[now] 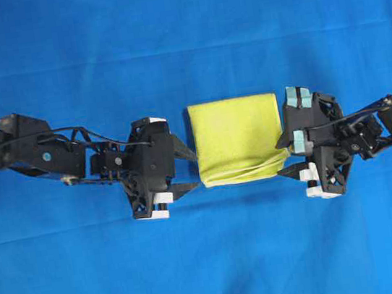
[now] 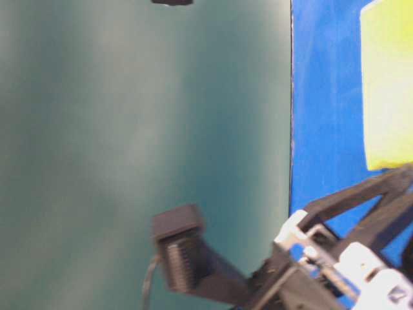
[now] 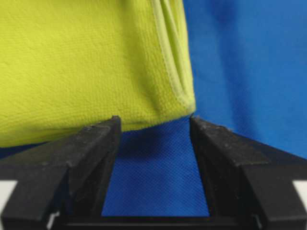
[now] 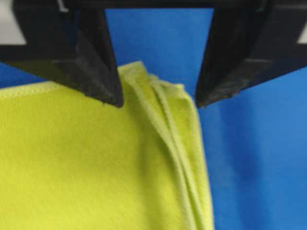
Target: Fold the yellow towel.
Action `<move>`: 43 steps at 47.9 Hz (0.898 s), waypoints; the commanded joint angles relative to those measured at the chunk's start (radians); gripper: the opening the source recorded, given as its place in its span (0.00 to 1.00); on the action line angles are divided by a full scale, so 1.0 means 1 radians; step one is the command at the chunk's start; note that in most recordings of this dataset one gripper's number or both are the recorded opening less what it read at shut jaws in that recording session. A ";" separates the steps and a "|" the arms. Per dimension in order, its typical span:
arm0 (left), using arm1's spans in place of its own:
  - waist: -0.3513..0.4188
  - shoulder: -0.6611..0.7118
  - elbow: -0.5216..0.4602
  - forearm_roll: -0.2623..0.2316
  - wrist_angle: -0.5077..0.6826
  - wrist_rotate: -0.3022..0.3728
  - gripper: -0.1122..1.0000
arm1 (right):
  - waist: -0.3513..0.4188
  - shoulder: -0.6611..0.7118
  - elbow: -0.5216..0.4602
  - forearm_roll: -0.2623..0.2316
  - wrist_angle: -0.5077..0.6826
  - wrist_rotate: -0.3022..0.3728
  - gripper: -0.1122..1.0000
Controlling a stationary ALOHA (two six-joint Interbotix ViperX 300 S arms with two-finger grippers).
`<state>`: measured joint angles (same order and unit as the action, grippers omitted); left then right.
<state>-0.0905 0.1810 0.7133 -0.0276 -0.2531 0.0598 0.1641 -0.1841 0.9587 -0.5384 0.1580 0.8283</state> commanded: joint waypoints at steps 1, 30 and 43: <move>-0.005 -0.083 0.002 -0.002 0.032 0.000 0.60 | 0.028 -0.081 -0.034 0.003 0.044 0.002 0.62; 0.020 -0.667 0.221 -0.002 0.129 0.015 0.60 | 0.044 -0.738 -0.002 -0.140 0.382 -0.012 0.61; 0.086 -0.983 0.408 -0.002 0.121 0.014 0.60 | 0.044 -0.983 0.103 -0.196 0.428 -0.008 0.61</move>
<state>-0.0199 -0.7378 1.0968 -0.0276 -0.1227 0.0736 0.2056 -1.1229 1.0523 -0.7225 0.5875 0.8176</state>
